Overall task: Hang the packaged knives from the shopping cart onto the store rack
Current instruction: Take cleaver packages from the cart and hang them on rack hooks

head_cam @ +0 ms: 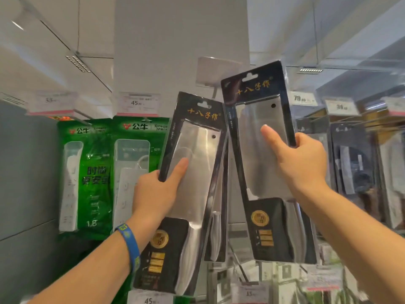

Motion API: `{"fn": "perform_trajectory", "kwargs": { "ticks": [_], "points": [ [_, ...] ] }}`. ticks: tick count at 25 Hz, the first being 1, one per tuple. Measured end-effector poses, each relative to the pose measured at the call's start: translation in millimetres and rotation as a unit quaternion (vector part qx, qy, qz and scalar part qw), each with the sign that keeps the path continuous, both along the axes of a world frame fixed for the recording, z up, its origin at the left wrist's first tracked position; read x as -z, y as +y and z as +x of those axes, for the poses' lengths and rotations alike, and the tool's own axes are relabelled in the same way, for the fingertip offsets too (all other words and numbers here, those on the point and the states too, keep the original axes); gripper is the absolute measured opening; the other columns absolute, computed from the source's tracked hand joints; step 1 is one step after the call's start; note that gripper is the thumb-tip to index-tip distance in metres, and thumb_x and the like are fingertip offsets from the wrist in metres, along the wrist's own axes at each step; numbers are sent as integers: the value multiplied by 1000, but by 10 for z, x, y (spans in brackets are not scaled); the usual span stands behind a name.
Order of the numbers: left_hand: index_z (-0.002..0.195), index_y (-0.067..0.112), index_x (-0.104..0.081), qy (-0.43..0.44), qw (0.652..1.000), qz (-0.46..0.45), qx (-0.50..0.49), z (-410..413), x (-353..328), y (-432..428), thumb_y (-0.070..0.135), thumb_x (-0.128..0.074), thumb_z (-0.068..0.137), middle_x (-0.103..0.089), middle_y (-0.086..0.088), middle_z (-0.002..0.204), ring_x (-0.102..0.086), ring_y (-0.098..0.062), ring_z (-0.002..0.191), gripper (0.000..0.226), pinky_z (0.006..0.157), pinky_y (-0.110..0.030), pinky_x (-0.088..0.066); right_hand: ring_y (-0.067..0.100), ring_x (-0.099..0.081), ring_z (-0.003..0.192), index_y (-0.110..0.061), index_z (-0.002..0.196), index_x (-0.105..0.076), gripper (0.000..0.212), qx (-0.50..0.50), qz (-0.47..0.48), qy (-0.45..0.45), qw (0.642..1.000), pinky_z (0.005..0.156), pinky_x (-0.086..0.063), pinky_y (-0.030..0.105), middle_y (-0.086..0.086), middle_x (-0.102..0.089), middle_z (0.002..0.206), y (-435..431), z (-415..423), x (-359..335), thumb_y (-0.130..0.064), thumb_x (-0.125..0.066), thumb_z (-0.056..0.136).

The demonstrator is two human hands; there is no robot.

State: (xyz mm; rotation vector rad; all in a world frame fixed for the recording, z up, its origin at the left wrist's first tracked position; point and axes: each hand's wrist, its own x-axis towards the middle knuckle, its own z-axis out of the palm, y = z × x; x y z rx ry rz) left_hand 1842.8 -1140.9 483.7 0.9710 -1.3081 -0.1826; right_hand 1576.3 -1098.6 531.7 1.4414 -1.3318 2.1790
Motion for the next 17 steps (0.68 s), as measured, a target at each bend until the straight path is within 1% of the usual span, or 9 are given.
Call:
{"fn": "perform_trajectory", "kwargs": {
  "ticks": [2,4,7,9,10,12,14,15,17],
  "points": [
    [59,15,-67,-5,1000,7,15,-22,16,-3,91,-51,61,-68,12,58,-62,0,53,77,40,-13,-40,38,-62,73,3,83,-61,95,-8,9,-9,1000,64,-52,56,22,-65,80,-3,-6,2,-91,-61,68],
    [60,15,-66,-7,1000,4,27,-37,4,-15,89,-51,61,-68,10,58,-63,-2,53,76,38,-9,-37,38,-61,73,4,83,-60,96,-8,15,-9,1000,64,-52,56,24,-64,82,2,0,0,-92,-59,69],
    [56,19,-66,-29,999,2,32,-70,-37,-39,88,-53,65,-65,8,55,-61,-5,50,71,44,-18,-44,39,-54,68,3,79,-53,95,-16,19,-17,1000,62,-51,56,27,-59,81,32,26,-36,-91,-59,70],
    [47,29,-63,-46,998,-5,29,-64,-19,-41,87,-53,67,-58,13,47,-56,-1,45,62,43,-17,-38,26,-46,62,-6,70,-48,83,-20,15,-21,999,57,-46,49,20,-50,71,61,39,-51,-88,-62,71],
    [47,34,-63,-50,998,-4,28,-46,-5,-45,87,-53,67,-58,14,46,-56,-1,45,58,44,-18,-38,22,-45,62,-11,68,-46,78,-19,15,-20,1000,57,-44,47,17,-48,69,70,48,-51,-87,-62,73],
    [53,25,-67,-39,999,-1,29,-5,3,-67,90,-52,65,-63,9,52,-59,-5,48,68,48,-25,-44,20,-47,62,-13,68,-47,75,-16,20,-11,1000,56,-43,44,12,-50,68,84,46,-42,-85,-63,73],
    [61,14,-67,-29,999,7,29,27,-9,-80,91,-52,62,-67,7,56,-62,-6,50,78,50,-27,-48,23,-55,64,-8,73,-54,79,-15,25,0,1000,59,-49,46,10,-59,71,95,34,-35,-86,-63,72],
    [65,12,-69,-29,999,10,34,30,-9,-89,91,-52,61,-69,6,59,-63,-6,52,81,52,-28,-50,28,-59,68,-3,78,-58,84,-15,26,4,1000,62,-53,49,14,-63,76,105,28,-41,-87,-63,71],
    [77,7,-74,-34,998,10,45,1,0,-99,92,-53,60,-72,0,68,-68,-12,61,89,63,-37,-58,34,-62,73,2,84,-60,90,-15,21,7,1000,65,-54,55,22,-65,84,137,18,-52,-87,-63,71]
  ]
}}
